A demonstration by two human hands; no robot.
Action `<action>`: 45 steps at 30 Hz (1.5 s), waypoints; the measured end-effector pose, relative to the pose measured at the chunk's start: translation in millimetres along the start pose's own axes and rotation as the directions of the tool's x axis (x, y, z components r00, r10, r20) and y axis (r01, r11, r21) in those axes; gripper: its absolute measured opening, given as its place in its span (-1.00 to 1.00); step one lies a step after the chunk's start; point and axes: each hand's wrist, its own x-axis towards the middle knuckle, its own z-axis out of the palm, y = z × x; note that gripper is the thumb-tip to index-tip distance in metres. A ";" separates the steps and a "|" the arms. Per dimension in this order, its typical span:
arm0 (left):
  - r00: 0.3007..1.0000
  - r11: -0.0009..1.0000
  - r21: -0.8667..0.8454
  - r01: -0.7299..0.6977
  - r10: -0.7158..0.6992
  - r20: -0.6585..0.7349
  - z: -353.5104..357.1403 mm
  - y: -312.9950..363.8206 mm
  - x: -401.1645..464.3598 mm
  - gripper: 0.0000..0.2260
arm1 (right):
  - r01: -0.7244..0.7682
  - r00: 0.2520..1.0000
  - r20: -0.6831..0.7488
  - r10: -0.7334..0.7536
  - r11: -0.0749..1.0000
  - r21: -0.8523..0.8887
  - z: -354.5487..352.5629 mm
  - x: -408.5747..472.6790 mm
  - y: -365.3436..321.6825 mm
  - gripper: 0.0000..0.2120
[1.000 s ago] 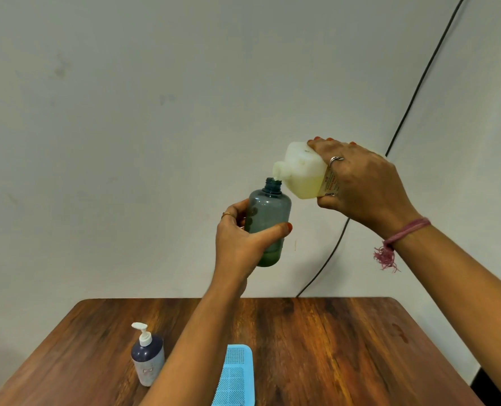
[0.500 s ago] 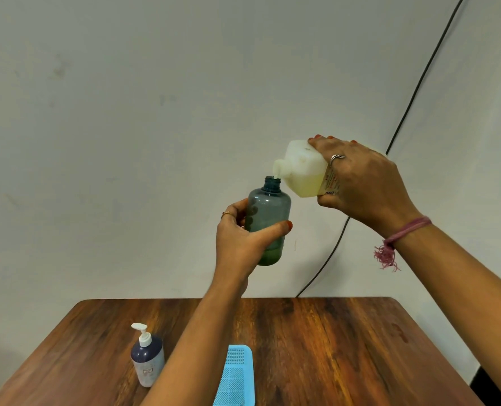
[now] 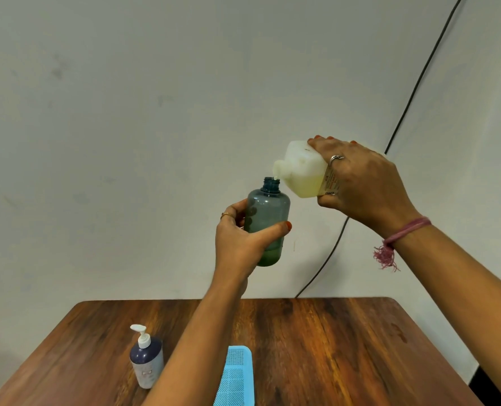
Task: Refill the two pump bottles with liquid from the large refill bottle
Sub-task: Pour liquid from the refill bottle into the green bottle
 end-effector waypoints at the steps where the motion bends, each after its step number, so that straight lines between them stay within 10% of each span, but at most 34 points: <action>1: 1.000 1.000 -0.001 0.000 0.000 0.002 0.1 0.2 0.1 -0.34 | 0.000 1.000 0.002 0.000 1.000 0.001 0.3 0.0 0.3 -0.18; 45: 1.000 1.000 -0.008 -0.002 0.002 0.014 0.7 0.8 0.6 -0.35 | 0.019 1.000 0.000 -0.019 1.000 -0.002 1.1 1.9 -0.7 -0.17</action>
